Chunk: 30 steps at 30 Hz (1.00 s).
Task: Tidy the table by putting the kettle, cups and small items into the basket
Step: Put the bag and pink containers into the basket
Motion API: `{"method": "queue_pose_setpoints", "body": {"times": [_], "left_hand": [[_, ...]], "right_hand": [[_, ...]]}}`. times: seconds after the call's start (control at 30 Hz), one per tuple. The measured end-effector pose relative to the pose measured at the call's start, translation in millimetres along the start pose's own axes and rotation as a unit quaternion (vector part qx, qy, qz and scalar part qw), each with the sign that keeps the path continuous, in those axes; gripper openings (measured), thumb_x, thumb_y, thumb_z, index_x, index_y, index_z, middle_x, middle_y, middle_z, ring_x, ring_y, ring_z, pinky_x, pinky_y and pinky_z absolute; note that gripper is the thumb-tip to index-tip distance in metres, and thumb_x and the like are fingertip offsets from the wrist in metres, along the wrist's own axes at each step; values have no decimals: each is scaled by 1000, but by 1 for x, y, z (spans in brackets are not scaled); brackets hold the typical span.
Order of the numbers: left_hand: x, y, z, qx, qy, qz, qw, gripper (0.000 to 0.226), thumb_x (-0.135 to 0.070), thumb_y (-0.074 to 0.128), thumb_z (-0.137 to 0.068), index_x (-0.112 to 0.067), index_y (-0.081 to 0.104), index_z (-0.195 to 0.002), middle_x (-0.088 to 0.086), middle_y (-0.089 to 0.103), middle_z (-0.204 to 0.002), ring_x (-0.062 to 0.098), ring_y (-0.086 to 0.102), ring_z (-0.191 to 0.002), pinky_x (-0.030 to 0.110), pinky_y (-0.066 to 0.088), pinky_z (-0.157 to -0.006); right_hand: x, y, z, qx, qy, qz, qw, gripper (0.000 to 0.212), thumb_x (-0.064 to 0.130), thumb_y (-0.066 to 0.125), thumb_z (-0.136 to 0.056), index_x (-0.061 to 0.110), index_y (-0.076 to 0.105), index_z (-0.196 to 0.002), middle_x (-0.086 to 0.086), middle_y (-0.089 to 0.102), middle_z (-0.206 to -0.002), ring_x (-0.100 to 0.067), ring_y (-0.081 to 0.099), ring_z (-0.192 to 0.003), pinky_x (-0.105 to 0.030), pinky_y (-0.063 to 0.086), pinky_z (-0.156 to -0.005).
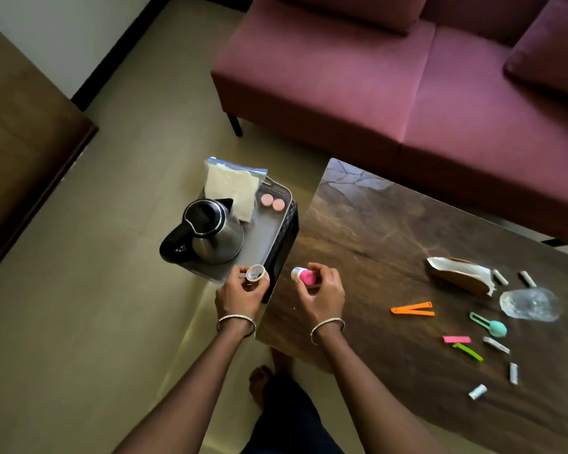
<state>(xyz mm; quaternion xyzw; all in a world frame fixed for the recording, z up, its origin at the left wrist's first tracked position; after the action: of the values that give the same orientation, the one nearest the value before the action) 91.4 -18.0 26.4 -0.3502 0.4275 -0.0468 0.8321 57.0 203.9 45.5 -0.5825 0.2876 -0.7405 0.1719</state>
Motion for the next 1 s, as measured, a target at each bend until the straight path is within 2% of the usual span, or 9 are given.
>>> {"method": "queue_pose_setpoints", "body": {"times": [0.07,0.17,0.23,0.4,0.6,0.7,0.77,0.87,1.0], "left_hand": [[-12,6,-16,-6,5,-12,1000,32,-44,76,-73,-25,56,-90,4,73,-85,32,68,-84,38,53,-72],[-32,15,-38,-15,32,-40,999,30,-45,72,-77,-24,55,-91,7,72,-82,34,68,-79,33,48,-63],[-45,23,-53,-11,55,-67,996,29,-45,69,-81,-24,57,-97,10,72,-81,35,68,-78,33,50,-60],[-52,54,-102,43,59,-122,990,36,-33,62,-90,-23,54,-124,20,72,-90,39,68,-86,45,54,-70],[-41,94,-155,59,56,-190,978,44,-25,62,-92,-27,47,-133,20,70,-95,40,67,-90,42,51,-69],[-31,119,-179,69,46,-213,974,46,-26,59,-94,-29,44,-137,18,71,-96,38,68,-90,42,52,-70],[-23,134,-193,74,44,-223,971,46,-24,55,-96,-28,40,-139,17,71,-96,37,69,-90,42,52,-71],[-9,148,-210,73,24,-237,968,48,-19,48,-99,-29,34,-144,16,71,-97,36,70,-90,43,53,-71],[1,160,-226,80,18,-267,960,53,-18,43,-102,-35,26,-149,12,69,-101,35,70,-92,45,54,-74]], "right_hand": [[5,8,-17,2,-13,7,1000,36,22,81,-81,5,69,-111,-8,65,-103,-23,66,-91,-40,57,-83],[15,20,-42,16,-28,25,999,41,17,82,-78,5,69,-115,-10,67,-106,-25,66,-96,-34,54,-87],[17,31,-60,34,-24,32,999,40,15,82,-77,5,70,-115,-11,69,-107,-26,67,-97,-37,55,-88],[22,54,-104,39,-20,41,998,37,12,82,-75,5,72,-110,-12,70,-104,-28,67,-96,-36,54,-87],[15,93,-153,33,9,21,999,36,21,85,-76,8,72,-107,-8,72,-101,-26,69,-89,-39,56,-84],[8,115,-171,36,-3,61,997,30,20,82,-78,10,73,-105,-7,71,-100,-27,63,-93,-23,44,-83],[3,130,-182,41,-12,97,994,29,18,80,-78,10,73,-105,-7,70,-99,-29,59,-95,-20,34,-79],[0,151,-192,63,-33,134,988,26,17,78,-80,11,74,-105,-6,71,-99,-30,59,-96,-24,36,-85],[-4,173,-200,78,-44,177,980,28,17,75,-80,14,73,-108,-5,71,-102,-31,57,-101,-38,45,-88]]}}
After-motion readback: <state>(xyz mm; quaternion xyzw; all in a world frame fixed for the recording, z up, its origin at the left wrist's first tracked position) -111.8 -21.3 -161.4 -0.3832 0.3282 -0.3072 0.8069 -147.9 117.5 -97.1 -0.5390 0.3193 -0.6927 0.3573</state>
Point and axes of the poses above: each hand's wrist, its own z-axis away from the middle knuckle, its own y-axis out of the palm, x = y × z, the point moved 9 cm from there along -z, towards the middle knuckle
